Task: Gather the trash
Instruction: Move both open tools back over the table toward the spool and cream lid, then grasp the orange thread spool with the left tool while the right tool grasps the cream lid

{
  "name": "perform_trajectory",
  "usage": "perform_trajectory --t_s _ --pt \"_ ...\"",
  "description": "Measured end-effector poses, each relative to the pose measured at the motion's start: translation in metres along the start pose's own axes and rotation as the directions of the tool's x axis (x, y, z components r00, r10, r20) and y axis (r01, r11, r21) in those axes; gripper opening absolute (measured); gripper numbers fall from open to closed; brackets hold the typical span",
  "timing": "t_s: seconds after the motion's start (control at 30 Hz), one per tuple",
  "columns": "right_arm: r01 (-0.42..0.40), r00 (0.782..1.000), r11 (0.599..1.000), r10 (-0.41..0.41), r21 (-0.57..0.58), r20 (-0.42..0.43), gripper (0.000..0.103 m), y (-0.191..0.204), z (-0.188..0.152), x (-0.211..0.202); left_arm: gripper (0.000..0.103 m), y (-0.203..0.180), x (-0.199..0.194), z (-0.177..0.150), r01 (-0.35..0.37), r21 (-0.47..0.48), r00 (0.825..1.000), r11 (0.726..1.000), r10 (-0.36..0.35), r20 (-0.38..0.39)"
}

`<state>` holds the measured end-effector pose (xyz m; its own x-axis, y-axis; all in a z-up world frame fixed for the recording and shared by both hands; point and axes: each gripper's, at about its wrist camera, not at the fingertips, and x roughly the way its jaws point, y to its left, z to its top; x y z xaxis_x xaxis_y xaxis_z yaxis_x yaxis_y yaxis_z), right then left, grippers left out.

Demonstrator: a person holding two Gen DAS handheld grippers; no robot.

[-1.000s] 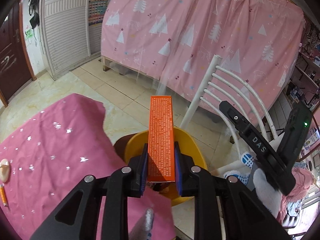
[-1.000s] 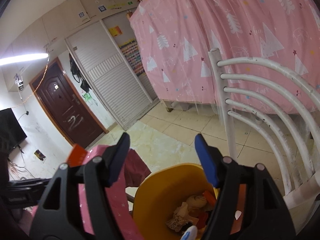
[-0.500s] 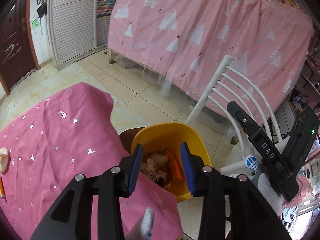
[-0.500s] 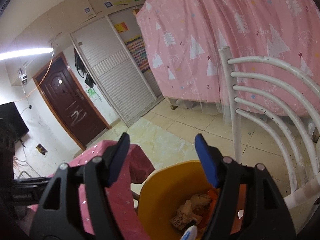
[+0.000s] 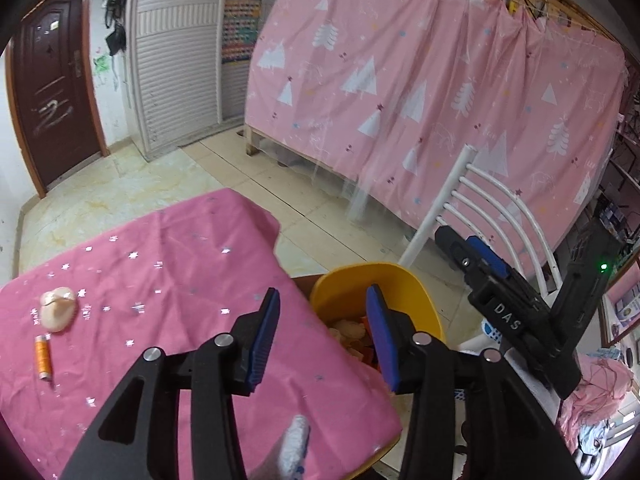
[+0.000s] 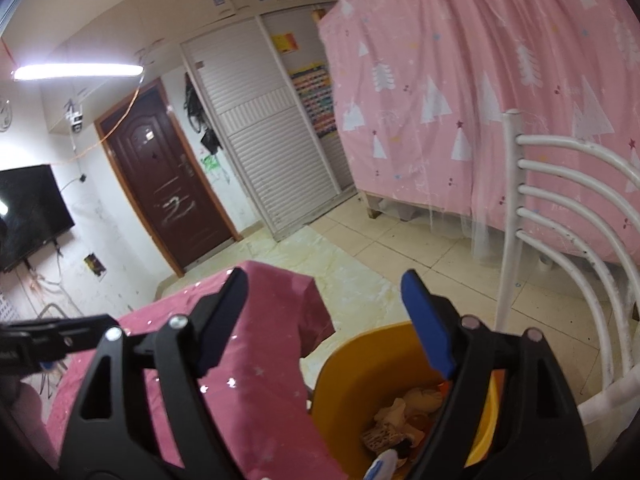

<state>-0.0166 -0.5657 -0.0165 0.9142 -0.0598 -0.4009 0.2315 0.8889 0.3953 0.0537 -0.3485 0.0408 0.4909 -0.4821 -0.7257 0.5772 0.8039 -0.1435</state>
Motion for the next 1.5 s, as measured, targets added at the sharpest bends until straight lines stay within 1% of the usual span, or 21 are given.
perform_trajectory --t_s 0.2,0.33,0.5,0.6,0.7,0.73,0.93,1.1,1.23,1.33,1.43,1.5 --pt "-0.036 0.999 0.998 0.035 -0.043 -0.037 0.076 0.026 -0.004 0.008 0.043 0.028 -0.026 -0.003 -0.044 -0.041 0.998 0.998 0.046 0.039" --pt "-0.066 0.997 0.995 0.062 -0.076 -0.054 0.076 0.048 -0.002 0.013 0.047 0.051 -0.04 -0.004 -0.089 -0.076 0.994 0.993 0.093 0.055" --pt "-0.119 0.991 0.985 0.11 -0.125 -0.081 0.079 0.084 -0.002 0.021 0.05 0.089 -0.054 -0.008 -0.134 -0.148 0.987 0.98 0.145 0.066" --pt "-0.162 0.983 0.975 0.147 -0.153 -0.108 0.079 0.108 -0.006 0.029 0.052 0.116 -0.062 -0.013 -0.172 -0.19 0.98 0.967 0.187 0.067" --pt "-0.213 0.971 0.961 0.189 -0.176 -0.145 0.079 0.134 -0.011 0.038 0.054 0.145 -0.066 -0.019 -0.204 -0.239 0.973 0.949 0.223 0.056" --pt "-0.227 0.967 0.956 0.199 -0.188 -0.158 0.079 0.145 -0.014 0.041 0.055 0.158 -0.068 -0.023 -0.221 -0.261 0.969 0.94 0.242 0.05" --pt "-0.29 0.946 0.925 0.238 -0.246 -0.219 0.079 0.192 -0.027 0.054 0.055 0.211 -0.072 -0.039 -0.284 -0.319 0.954 0.904 0.301 0.006" --pt "-0.329 0.93 0.903 0.259 -0.276 -0.263 0.08 0.224 -0.037 0.063 0.055 0.243 -0.071 -0.051 -0.303 -0.358 0.949 0.883 0.316 -0.025" --pt "-0.346 0.921 0.89 0.262 -0.297 -0.289 0.083 0.238 -0.04 0.068 0.055 0.266 -0.063 -0.059 -0.321 -0.379 0.944 0.868 0.324 -0.06" --pt "-0.356 0.915 0.882 0.262 -0.309 -0.306 0.083 0.246 -0.043 0.072 0.055 0.284 -0.051 -0.065 -0.341 -0.388 0.939 0.856 0.33 -0.098" --pt "-0.365 0.91 0.875 0.262 -0.318 -0.322 0.083 0.254 -0.048 0.075 0.055 0.291 -0.04 -0.071 -0.346 -0.393 0.938 0.852 0.322 -0.127" --pt "-0.368 0.907 0.871 0.26 -0.324 -0.331 0.083 0.258 -0.05 0.078 0.055 0.293 -0.035 -0.074 -0.345 -0.388 0.939 0.855 0.317 -0.137"
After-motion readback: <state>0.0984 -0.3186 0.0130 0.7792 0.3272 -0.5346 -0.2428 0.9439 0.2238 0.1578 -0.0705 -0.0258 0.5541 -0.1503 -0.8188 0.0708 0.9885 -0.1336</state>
